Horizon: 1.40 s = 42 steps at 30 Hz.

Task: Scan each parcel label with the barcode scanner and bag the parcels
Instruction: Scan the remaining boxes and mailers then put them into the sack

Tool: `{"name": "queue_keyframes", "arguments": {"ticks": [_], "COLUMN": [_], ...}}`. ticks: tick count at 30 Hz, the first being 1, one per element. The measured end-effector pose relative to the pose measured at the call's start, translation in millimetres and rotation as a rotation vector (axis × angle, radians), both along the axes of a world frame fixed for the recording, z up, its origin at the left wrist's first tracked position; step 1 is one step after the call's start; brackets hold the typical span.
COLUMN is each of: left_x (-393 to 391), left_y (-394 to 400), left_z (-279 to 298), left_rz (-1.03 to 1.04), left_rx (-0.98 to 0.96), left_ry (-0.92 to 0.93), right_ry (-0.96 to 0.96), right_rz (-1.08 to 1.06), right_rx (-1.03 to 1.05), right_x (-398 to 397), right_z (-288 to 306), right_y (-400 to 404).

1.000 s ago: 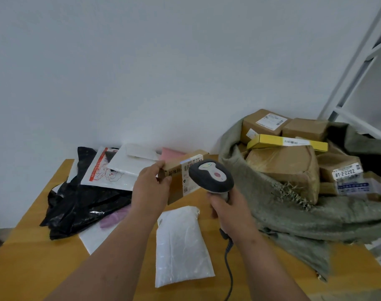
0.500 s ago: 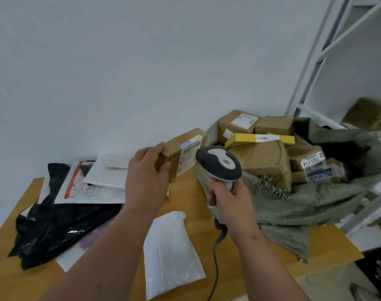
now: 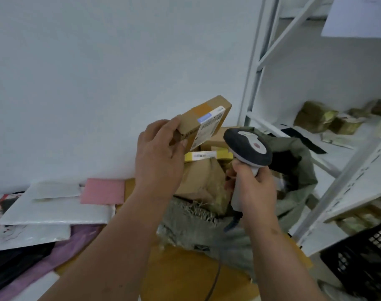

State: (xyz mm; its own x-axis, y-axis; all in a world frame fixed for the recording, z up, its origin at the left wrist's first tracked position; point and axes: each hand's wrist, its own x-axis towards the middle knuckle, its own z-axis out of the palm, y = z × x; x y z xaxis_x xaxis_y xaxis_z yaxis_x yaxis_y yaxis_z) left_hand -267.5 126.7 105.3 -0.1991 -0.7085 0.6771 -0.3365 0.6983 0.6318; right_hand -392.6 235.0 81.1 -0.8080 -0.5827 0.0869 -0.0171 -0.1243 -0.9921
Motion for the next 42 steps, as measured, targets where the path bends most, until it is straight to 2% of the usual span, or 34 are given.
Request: {"name": "queue_keyframes", "arguments": {"ticks": [8,13,19,24,27,32,42], "left_x": [-95.6,-135.3,-157.3,-167.7,-167.7,-154.7,-64.7], "left_y": [-3.3,-7.3,-6.8,-9.6,-8.5,-3.8,-12.0], "left_z": [-0.9,-5.6,-18.3,-30.3,-32.3,-22.4,-13.4], "left_rz": [-0.036,-0.114,-0.194,-0.296,-0.231,-0.041,0.066], "left_rx": [-0.279,-0.298,-0.105,0.129,0.147,0.13,0.216], "left_ry": [-0.258,-0.359,-0.743,-0.908,-1.064,-0.945,-0.782], "right_ry": [-0.067,-0.103,-0.133,-0.15,-0.147,-0.113,-0.067], "right_rz": [-0.076,-0.147,-0.27,-0.198,-0.151,-0.057,0.114], "right_rx": [0.035,0.035,-0.008,0.002,0.037,0.08,0.089], "right_x": [-86.9,-121.1,-145.1,-147.6,-144.3,-131.7,-55.9], "right_z": [-4.4,-13.2,-17.3,-24.0,-26.0,-27.0,-3.1], "right_y": [-0.7,0.3,1.3,1.1,1.5,-1.0,-9.6]}}
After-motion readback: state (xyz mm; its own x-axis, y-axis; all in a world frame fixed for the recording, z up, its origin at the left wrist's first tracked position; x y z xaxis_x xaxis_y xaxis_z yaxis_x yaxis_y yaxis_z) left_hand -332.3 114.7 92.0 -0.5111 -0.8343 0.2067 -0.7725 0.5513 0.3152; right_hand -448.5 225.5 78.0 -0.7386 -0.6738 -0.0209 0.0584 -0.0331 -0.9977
